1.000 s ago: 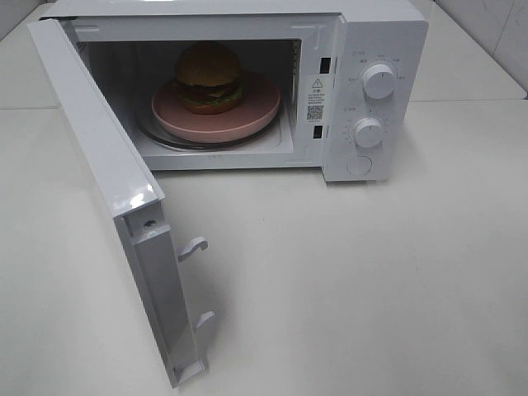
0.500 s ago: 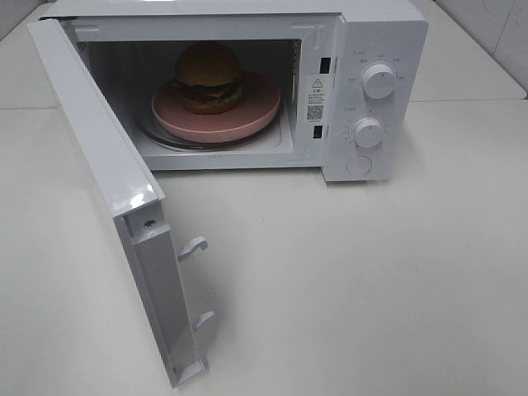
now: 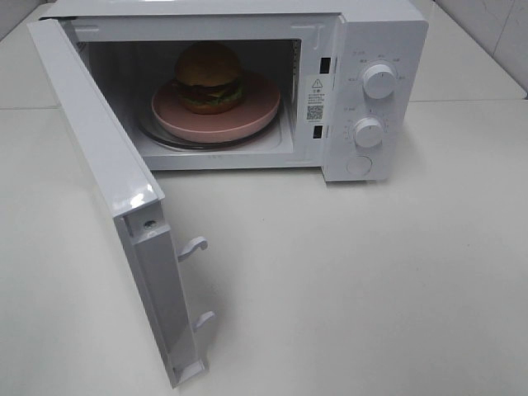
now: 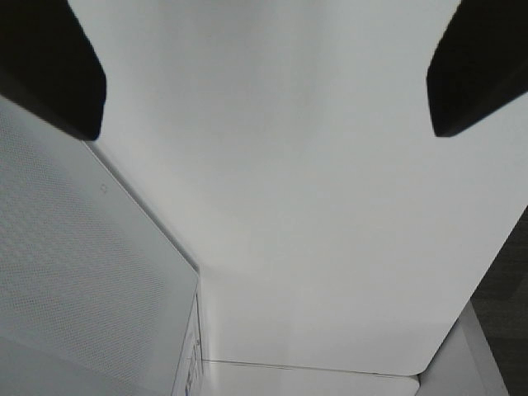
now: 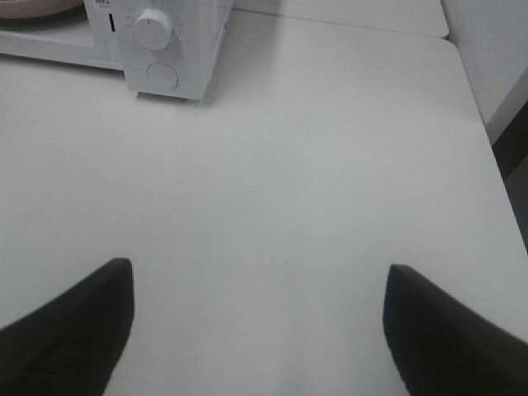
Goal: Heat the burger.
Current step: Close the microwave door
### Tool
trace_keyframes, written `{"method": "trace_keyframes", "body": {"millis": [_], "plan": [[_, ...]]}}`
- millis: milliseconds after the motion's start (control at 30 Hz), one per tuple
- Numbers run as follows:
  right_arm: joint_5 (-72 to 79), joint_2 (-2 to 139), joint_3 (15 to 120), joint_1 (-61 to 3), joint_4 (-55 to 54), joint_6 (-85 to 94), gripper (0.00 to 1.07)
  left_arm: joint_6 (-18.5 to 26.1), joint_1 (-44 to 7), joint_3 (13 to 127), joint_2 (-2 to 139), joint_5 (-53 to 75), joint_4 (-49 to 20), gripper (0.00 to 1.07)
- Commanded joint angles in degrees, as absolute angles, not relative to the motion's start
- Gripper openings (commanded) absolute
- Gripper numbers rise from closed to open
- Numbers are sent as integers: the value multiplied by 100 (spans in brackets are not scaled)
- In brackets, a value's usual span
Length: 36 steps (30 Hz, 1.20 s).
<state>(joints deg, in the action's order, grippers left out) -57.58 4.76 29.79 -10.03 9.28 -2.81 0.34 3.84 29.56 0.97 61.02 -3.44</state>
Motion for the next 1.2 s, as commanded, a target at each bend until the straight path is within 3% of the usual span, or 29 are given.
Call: {"method": "trace_keyframes", "body": {"millis": [33,933,1200], "plan": [[-5707,160,2939,-859,894,-390,75,52,395,2951,92,6125,-355,98],[-5512,-229,2802,-848,957,-596,75,52,395,2951,92,6125,-355,98],[-5512,-229,2802,-447,945,-584,75,52,395,2951,92,6125,-355,98]]}}
